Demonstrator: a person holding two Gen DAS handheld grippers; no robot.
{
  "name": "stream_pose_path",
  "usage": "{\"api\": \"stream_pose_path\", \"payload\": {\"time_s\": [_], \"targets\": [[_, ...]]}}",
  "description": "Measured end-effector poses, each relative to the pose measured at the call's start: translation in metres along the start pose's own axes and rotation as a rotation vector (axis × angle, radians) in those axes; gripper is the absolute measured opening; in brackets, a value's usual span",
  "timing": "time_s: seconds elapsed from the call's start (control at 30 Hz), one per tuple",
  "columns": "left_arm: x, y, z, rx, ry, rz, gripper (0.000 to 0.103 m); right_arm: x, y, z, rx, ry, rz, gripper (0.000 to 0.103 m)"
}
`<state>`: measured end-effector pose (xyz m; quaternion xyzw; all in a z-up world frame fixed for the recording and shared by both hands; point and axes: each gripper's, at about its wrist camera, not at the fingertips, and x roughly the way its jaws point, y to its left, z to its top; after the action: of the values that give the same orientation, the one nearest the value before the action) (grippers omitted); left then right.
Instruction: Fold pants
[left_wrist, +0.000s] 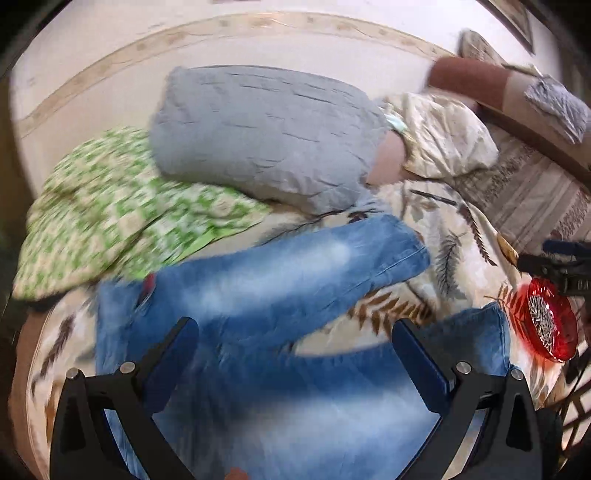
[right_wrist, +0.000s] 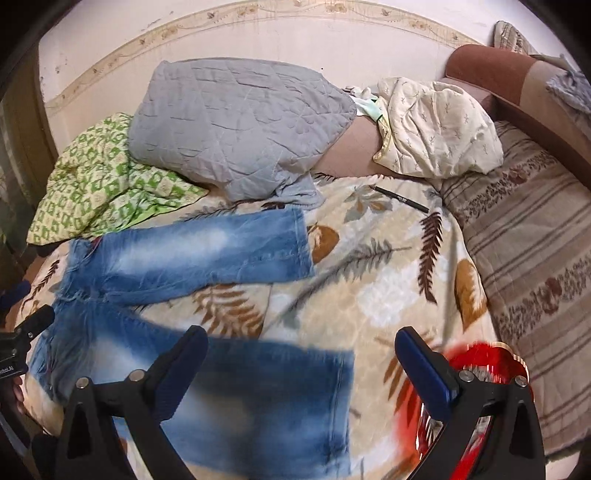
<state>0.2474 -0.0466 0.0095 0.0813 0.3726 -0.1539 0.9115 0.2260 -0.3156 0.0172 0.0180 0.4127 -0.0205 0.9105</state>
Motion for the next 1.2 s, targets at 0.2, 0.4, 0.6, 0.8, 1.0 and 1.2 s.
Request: {"api": "stream_pose_path", "payload": {"time_s": [0.2, 0.4, 0.6, 0.8, 1.0, 1.2], "targets": [[0.083, 0.0, 0.054, 0.169, 0.091, -0.092, 0.103, 0.056, -0.01, 0.06, -0.004, 0.054, 0.017, 0.102], [0.165, 0.003, 0.081, 0.279, 0.227, -0.157, 0.103, 0.136, -0.017, 0.107, -0.015, 0.18, 0.05, 0.102], [0.226, 0.004, 0.099, 0.368, 0.299, -0.162, 0.103, 0.213, -0.028, 0.139, 0.072, 0.301, 0.155, 0.102], [0.266, 0.009, 0.101, 0.382, 0.358, -0.227, 0.103, 0.268, -0.034, 0.151, 0.1, 0.375, 0.171, 0.101], [0.288, 0.01, 0.099, 0.394, 0.388, -0.246, 0.103, 0.303, -0.034, 0.147, 0.104, 0.439, 0.226, 0.084], [0.309, 0.012, 0.098, 0.385, 0.44, -0.255, 0.103, 0.314, -0.023, 0.147, 0.091, 0.455, 0.309, 0.056]]}}
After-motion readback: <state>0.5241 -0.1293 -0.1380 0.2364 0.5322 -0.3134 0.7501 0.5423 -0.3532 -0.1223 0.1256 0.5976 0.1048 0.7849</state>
